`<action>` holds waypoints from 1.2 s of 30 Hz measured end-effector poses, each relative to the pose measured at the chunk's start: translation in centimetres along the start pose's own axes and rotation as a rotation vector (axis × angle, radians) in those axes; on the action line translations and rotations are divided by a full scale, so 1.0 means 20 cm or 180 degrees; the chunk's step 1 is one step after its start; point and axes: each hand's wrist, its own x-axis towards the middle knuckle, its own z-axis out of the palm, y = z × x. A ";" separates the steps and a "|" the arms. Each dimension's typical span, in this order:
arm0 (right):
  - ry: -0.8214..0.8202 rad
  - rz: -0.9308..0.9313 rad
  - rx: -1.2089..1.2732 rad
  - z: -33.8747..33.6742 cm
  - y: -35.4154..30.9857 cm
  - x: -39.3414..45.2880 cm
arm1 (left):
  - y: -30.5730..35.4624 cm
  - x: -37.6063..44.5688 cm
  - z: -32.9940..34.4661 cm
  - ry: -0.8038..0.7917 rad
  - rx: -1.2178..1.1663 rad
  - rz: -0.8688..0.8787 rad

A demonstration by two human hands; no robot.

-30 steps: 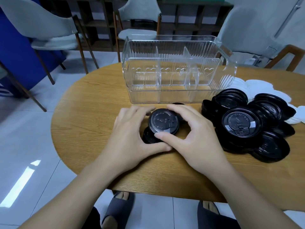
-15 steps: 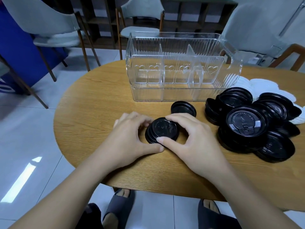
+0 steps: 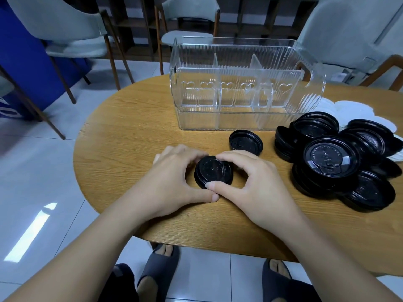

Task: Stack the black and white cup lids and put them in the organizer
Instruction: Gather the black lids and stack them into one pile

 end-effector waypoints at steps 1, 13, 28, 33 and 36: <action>0.0019 -0.0018 -0.0003 0.00 0.00 0.00 | -0.01 0.00 -0.01 -0.0078 -0.0023 0.0020; 0.0131 -0.0086 -0.0051 0.04 0.00 -0.01 | 0.00 0.00 -0.02 -0.0543 0.0593 0.0201; 0.0673 -0.0085 0.0034 -0.02 0.02 -0.01 | -0.03 0.01 0.01 0.0022 -0.0308 0.0360; 0.0841 -0.0078 -0.0979 -0.03 0.10 0.04 | 0.02 0.03 0.07 0.0240 -0.0096 0.0390; 0.0793 0.0051 -0.1353 -0.01 0.12 0.04 | 0.02 0.04 0.09 0.0305 -0.0095 0.0368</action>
